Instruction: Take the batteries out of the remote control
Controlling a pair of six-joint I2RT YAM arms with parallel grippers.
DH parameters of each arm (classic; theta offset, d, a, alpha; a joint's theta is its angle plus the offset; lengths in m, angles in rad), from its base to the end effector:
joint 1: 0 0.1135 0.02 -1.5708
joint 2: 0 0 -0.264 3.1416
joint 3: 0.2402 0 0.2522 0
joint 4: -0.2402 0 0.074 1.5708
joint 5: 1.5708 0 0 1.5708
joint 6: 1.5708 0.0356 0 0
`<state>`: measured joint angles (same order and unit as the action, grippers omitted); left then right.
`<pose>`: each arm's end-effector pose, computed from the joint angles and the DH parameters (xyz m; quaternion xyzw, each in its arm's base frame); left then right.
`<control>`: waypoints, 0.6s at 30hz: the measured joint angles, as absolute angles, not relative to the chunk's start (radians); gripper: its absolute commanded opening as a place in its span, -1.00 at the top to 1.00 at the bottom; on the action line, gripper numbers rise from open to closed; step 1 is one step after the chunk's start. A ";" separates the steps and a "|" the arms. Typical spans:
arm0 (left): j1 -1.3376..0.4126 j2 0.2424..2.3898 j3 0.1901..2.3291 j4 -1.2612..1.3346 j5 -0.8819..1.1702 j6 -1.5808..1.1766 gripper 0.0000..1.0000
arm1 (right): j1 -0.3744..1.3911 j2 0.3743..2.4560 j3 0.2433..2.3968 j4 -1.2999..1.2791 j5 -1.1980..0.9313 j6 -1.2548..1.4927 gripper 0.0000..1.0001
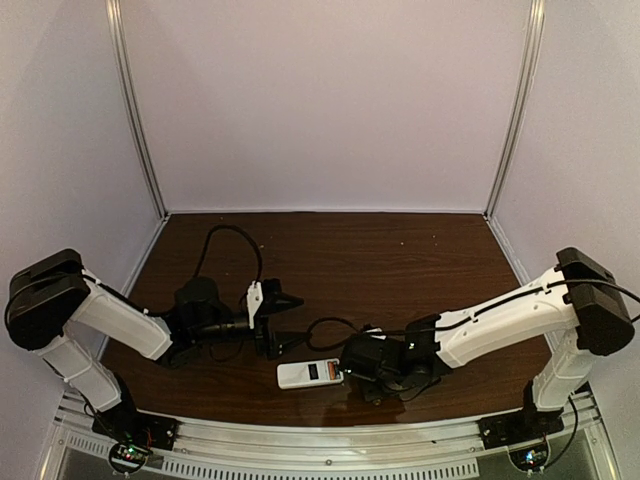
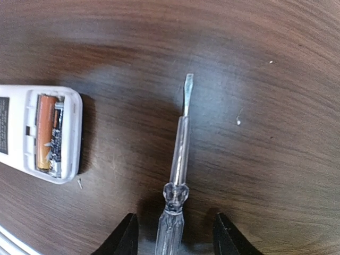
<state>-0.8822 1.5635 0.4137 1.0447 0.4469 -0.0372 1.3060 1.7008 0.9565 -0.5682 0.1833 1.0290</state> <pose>0.1651 -0.2248 0.1673 0.4324 0.6003 -0.4370 0.5116 0.0855 0.2906 0.1481 -0.1247 0.9797 0.0823 0.1338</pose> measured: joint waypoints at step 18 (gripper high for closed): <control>-0.882 1.563 0.414 1.037 0.441 -0.036 -0.60 | 1.324 1.745 1.000 -0.652 0.210 1.077 1.00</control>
<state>-0.8822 1.5635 0.4137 1.0367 0.4408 -0.0364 1.3235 1.7454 1.0000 -0.6521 0.2104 1.0775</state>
